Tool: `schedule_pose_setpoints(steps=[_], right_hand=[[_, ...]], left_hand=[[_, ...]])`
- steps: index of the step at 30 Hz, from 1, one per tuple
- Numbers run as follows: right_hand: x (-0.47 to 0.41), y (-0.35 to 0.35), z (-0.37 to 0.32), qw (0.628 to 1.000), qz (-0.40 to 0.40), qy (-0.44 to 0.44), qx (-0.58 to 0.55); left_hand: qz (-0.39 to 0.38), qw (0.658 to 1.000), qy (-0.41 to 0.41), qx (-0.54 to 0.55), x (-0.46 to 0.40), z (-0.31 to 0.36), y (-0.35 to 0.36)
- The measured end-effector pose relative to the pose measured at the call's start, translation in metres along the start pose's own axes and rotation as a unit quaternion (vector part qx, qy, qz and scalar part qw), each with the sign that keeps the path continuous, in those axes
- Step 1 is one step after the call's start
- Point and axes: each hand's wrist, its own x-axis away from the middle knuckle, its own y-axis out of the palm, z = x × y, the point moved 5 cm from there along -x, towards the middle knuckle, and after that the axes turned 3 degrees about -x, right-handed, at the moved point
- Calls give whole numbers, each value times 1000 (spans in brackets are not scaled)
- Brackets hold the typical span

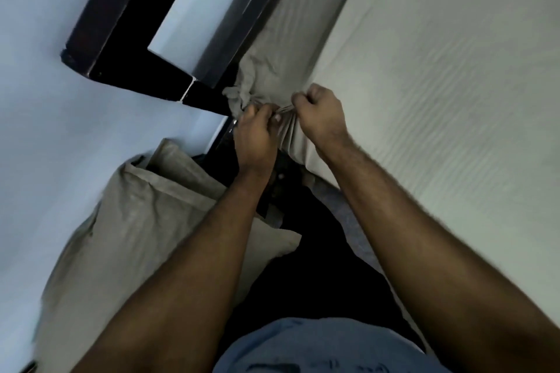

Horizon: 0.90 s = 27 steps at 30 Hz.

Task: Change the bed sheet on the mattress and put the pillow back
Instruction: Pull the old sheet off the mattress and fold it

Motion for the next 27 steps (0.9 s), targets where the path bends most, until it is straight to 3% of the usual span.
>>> schedule_pose_setpoints(steps=[4, 7, 9, 11, 13, 15, 17, 20, 24, 27], right_hand=[[27, -41, 10, 990, 43, 8, -137], [59, -61, 21, 980, 5, 15, -196], [78, -62, 37, 984, -23, 30, -172], [95, -66, 48, 995, -17, 2, -94], [107, -77, 48, 994, 23, -28, -102], [122, -104, 45, 986, 98, -60, -119], [137, -127, 56, 976, 144, -88, -136], [160, -143, 85, 976, 142, -111, -125], [180, -157, 107, 978, 129, -128, -102], [186, -195, 113, 966, 194, -111, -127]], left_hand=[[-12, 997, 61, 44, 7, 47, -14], [-2, 997, 21, 79, 29, 65, -24], [-19, 995, 1, 95, 42, 88, -31], [-34, 993, 44, 102, 53, 128, -40], [-51, 989, 71, 121, 60, 166, -42], [-56, 979, 25, 193, 64, 188, -37], [-72, 949, -48, 304, 70, 199, -28], [-106, 882, -137, 439, 94, 221, -14], [-131, 803, -214, 540, 116, 266, 0], [-125, 767, -223, 589, 120, 297, -1]])
